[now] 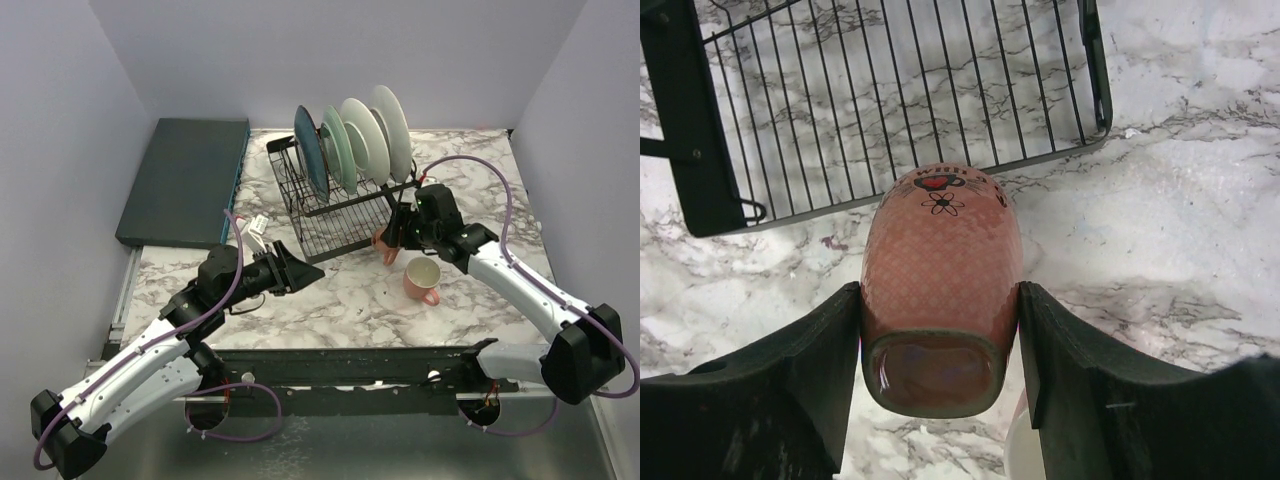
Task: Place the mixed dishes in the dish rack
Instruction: Turn the cup upside down in the dish rack.
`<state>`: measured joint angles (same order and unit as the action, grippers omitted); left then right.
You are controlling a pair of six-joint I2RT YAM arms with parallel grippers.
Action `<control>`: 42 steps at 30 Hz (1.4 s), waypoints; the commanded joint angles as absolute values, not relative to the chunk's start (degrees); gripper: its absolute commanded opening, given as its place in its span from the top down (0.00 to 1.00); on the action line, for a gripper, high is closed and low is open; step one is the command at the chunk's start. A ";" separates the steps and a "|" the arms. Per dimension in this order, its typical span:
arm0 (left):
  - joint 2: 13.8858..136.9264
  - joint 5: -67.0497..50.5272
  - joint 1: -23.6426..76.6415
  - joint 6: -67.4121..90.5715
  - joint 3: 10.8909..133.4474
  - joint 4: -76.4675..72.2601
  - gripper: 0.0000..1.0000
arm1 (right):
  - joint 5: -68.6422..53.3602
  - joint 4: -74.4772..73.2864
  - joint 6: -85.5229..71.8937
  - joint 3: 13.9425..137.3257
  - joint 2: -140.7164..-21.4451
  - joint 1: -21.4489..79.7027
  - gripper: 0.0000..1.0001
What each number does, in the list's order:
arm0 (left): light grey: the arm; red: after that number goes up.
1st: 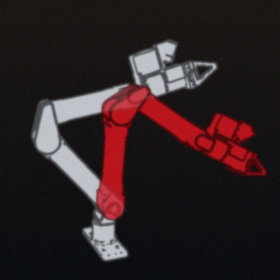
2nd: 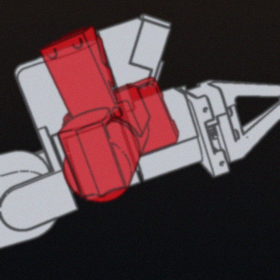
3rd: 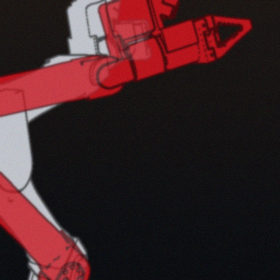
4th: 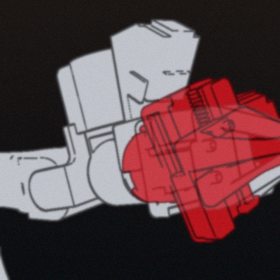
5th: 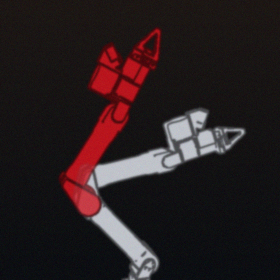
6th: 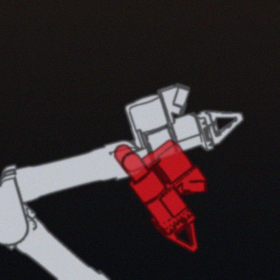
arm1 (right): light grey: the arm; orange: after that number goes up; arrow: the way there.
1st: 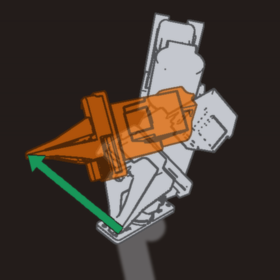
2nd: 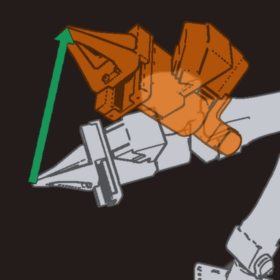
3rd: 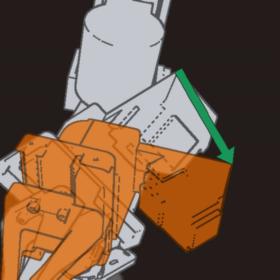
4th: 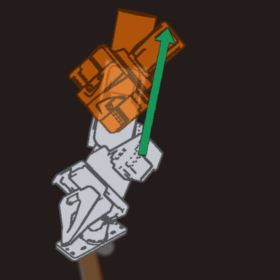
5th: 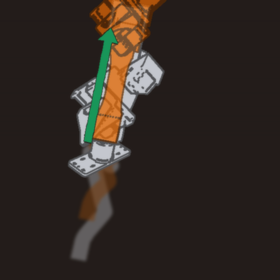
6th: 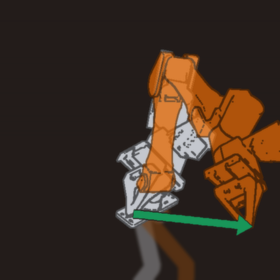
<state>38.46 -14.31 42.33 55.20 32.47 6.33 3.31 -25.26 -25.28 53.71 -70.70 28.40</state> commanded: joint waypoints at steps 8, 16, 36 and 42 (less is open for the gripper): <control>37.14 -15.66 42.07 54.25 33.74 8.17 0.48 | 9.41 -13.46 -27.03 52.29 -74.77 28.25 0.76; 37.59 -16.00 42.02 54.42 33.60 8.22 0.48 | 10.53 -7.60 -28.05 50.94 -77.27 28.28 0.76; 37.58 -16.35 42.02 54.22 33.49 8.44 0.48 | 9.96 1.26 -29.39 47.82 -85.05 29.48 0.75; 38.23 -16.52 41.93 54.25 33.81 8.44 0.48 | 12.32 5.66 -30.99 44.83 -84.13 29.68 0.75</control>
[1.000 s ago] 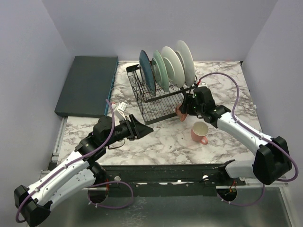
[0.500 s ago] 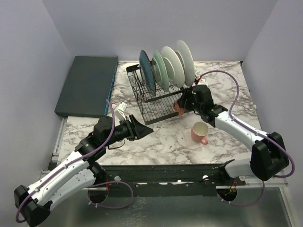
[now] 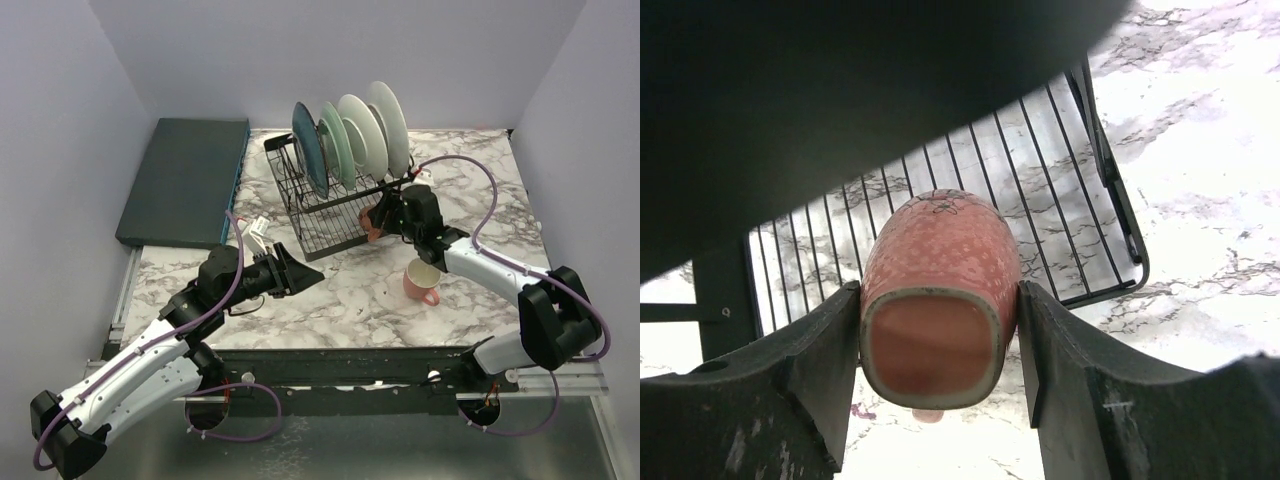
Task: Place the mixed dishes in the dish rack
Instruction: Turn the cup upside down in the dish rack.
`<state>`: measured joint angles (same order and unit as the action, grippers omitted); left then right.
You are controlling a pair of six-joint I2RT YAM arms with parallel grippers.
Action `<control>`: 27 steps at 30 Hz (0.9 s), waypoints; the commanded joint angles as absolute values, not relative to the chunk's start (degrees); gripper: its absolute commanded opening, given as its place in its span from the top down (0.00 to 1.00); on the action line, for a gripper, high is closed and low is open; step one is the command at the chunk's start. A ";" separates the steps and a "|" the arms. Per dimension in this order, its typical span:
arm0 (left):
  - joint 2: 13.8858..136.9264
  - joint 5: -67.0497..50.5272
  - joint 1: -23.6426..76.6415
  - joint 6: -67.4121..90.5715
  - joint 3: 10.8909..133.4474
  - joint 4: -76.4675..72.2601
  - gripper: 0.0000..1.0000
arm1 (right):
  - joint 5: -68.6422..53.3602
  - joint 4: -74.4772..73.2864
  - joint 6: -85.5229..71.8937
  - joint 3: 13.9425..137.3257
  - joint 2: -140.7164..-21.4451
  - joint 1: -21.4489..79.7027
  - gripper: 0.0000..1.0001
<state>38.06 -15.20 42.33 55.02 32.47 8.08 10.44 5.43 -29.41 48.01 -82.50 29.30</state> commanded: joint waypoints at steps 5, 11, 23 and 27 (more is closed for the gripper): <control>38.79 -16.66 42.00 54.25 34.02 8.45 0.47 | 15.57 5.00 -37.07 44.78 -84.09 29.70 0.75; 38.91 -17.14 42.00 54.32 34.23 8.43 0.48 | 19.46 4.61 -45.82 44.57 -84.26 29.70 0.75; 38.16 -17.84 42.00 54.54 34.36 8.44 0.47 | 22.35 5.93 -52.18 46.02 -85.29 29.68 0.75; 37.97 -18.26 41.94 54.53 34.27 8.44 0.48 | 23.36 6.13 -53.50 46.29 -85.34 29.70 0.75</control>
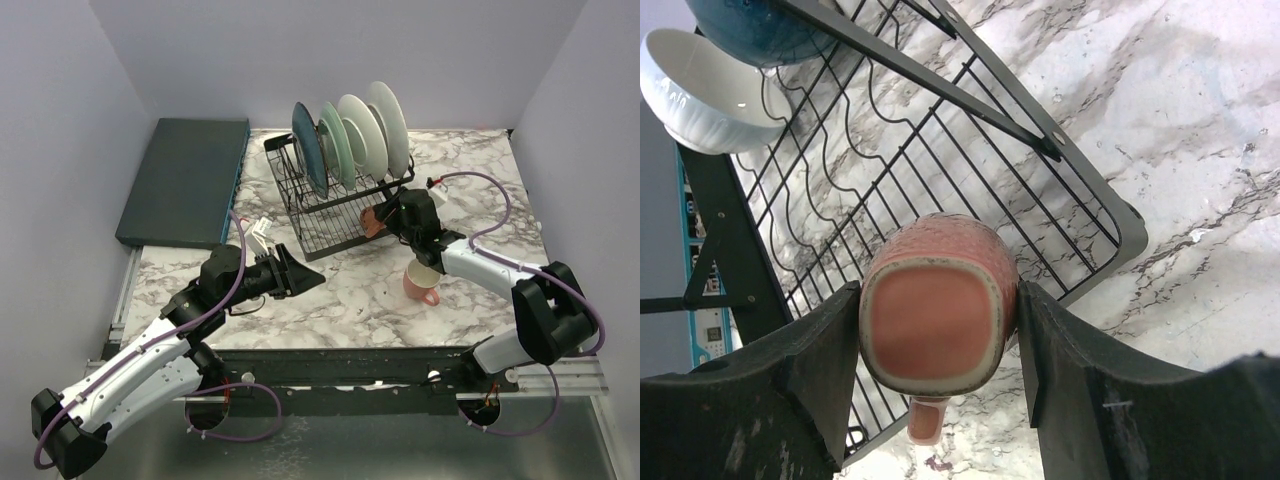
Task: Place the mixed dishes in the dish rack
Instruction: Turn the cup upside down in the dish rack.
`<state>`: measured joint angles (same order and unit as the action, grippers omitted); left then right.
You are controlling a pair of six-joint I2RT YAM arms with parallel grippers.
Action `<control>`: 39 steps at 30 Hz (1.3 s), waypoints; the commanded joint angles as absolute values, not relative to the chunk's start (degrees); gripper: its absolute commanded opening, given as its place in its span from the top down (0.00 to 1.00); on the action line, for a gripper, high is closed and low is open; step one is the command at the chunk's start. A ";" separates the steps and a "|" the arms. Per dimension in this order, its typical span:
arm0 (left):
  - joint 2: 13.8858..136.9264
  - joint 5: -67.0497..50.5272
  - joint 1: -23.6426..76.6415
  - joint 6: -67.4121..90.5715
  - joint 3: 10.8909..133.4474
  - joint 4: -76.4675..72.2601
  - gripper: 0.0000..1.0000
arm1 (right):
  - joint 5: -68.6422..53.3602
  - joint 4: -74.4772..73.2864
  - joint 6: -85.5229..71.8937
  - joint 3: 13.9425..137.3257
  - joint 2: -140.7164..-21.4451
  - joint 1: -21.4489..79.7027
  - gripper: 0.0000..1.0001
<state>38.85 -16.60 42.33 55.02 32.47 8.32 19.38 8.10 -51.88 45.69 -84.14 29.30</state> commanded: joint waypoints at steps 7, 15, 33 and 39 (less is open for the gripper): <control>37.82 -18.80 41.96 54.83 33.99 8.44 0.48 | 26.98 4.93 -55.52 47.38 -86.26 29.66 0.75; 37.95 -19.30 41.94 54.94 33.99 8.44 0.48 | 29.91 4.04 -56.01 48.78 -87.43 29.71 0.77; 39.27 -20.13 41.96 54.84 34.41 8.37 0.48 | 34.13 4.91 -57.94 50.83 -89.08 29.71 0.82; 39.30 -20.30 41.95 54.84 34.57 8.44 0.48 | 33.56 4.61 -57.68 51.58 -91.55 29.72 0.82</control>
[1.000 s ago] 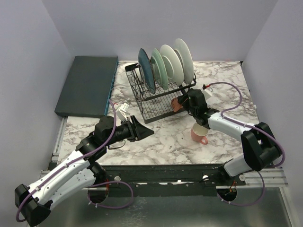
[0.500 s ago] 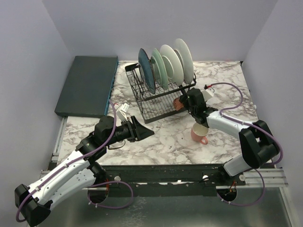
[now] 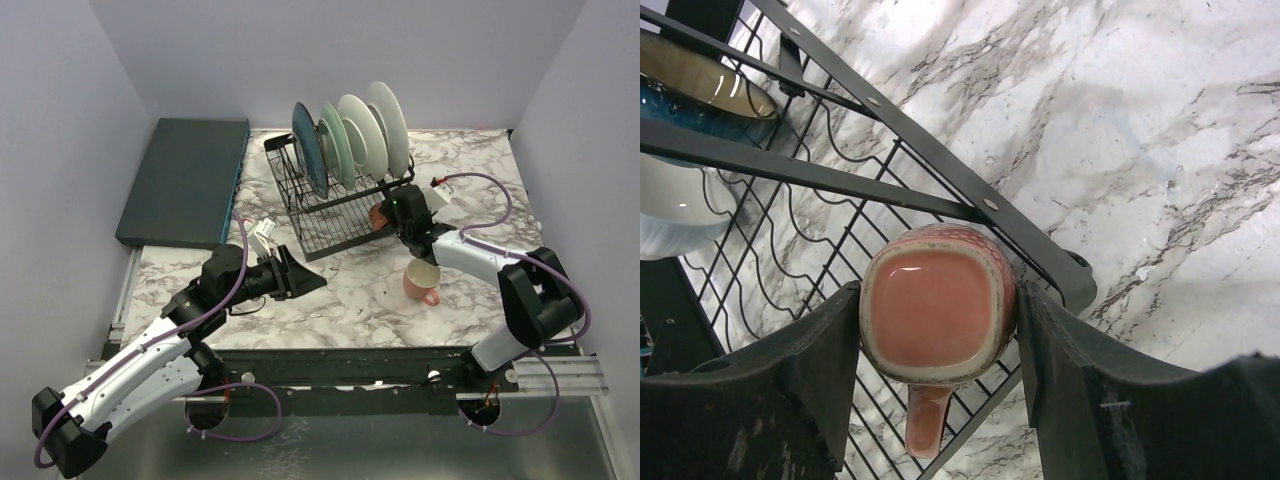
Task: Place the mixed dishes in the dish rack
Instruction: Turn the cup upside down in the dish rack.
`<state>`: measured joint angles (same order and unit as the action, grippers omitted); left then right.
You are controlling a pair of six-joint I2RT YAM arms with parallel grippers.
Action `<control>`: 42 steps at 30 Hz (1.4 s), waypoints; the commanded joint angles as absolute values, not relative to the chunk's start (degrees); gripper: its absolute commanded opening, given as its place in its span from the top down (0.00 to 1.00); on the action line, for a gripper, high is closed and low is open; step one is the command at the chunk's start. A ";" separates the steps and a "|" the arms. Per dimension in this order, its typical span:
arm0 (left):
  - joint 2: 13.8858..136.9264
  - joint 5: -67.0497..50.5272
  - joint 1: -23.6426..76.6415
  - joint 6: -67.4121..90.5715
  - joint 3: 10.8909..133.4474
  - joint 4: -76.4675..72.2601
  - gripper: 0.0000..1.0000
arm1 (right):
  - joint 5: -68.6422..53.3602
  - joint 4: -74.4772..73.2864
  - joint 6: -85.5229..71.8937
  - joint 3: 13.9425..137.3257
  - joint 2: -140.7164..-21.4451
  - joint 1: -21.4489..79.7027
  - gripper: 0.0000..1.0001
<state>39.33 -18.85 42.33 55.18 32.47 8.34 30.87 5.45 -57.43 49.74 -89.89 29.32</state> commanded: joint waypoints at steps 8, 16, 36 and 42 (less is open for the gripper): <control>39.74 -20.30 41.94 54.93 34.63 8.43 0.47 | 32.54 4.90 -55.26 52.00 -93.10 30.23 0.62; 40.08 -20.30 41.97 55.12 34.52 8.35 0.46 | 32.61 4.60 -53.93 52.31 -92.40 30.98 0.43; 38.62 -20.48 41.95 55.99 33.83 8.35 0.45 | 31.65 5.67 -48.79 52.11 -88.23 33.04 0.18; 38.48 -19.02 41.94 55.82 33.91 9.66 0.45 | 27.23 4.53 -44.75 51.60 -84.38 33.13 0.18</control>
<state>39.27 -19.07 42.33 55.70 33.21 8.54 29.54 5.08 -48.03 51.46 -88.82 32.64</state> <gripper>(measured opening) 0.551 0.819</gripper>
